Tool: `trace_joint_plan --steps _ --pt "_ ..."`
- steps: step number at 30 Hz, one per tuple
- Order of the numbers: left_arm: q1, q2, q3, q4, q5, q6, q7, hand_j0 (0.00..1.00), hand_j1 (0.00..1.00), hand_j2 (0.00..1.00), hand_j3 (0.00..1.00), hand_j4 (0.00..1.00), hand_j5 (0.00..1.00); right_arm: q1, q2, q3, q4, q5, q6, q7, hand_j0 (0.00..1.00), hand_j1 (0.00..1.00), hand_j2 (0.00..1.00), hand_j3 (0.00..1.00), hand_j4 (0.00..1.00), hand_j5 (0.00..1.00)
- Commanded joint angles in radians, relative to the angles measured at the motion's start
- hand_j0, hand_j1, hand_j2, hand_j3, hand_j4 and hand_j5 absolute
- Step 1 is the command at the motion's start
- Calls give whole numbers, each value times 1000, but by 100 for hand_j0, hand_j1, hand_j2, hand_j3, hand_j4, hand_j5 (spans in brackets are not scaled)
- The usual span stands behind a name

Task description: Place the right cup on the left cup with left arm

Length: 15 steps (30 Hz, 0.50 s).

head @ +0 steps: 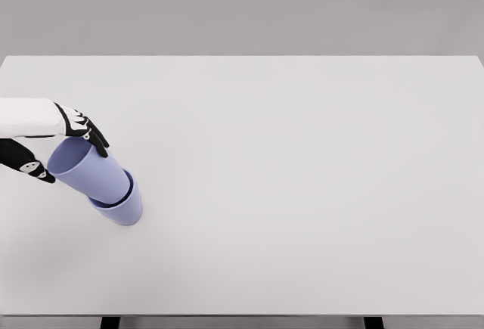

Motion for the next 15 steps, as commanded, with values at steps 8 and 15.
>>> trace_joint_plan --steps 8,15 --pt "0 -3 -1 0 0 3 0 74 74 74 74 74 74 0 0 0 0 0 1 0 100 100 100 100 100 100" --pt "17 -3 2 0 0 3 0 77 77 77 77 77 77 0 0 0 0 0 -1 0 100 100 100 100 100 100"
